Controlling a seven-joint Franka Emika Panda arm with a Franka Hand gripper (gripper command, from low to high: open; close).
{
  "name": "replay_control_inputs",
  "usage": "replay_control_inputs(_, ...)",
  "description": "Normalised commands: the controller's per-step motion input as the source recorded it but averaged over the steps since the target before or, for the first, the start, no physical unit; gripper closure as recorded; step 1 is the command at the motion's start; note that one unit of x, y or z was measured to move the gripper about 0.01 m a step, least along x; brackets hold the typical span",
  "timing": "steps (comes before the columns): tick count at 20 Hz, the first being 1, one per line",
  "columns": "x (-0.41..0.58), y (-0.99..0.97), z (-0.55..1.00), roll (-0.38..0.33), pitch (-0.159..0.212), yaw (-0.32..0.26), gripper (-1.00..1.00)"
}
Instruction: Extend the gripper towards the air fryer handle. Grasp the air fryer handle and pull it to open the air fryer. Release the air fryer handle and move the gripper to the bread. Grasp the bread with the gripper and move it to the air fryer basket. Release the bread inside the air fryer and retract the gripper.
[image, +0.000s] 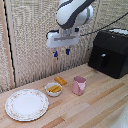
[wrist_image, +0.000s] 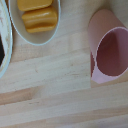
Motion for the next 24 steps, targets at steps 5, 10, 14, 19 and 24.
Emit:
replay_control_inputs(5, -0.029, 0.04, 0.00, -0.055, 0.000, -0.355, -1.00)
replay_control_inputs(10, 0.125, -0.01, 0.02, -0.148, 0.000, -0.357, -1.00)
replay_control_inputs(14, 0.208, -0.06, 0.04, -0.291, 0.000, -0.256, -1.00)
replay_control_inputs(19, 0.022, -0.14, -0.07, -0.371, 0.000, -0.167, -1.00)
replay_control_inputs(24, 0.000, -0.15, -0.11, -0.375, -0.038, -0.128, -1.00)
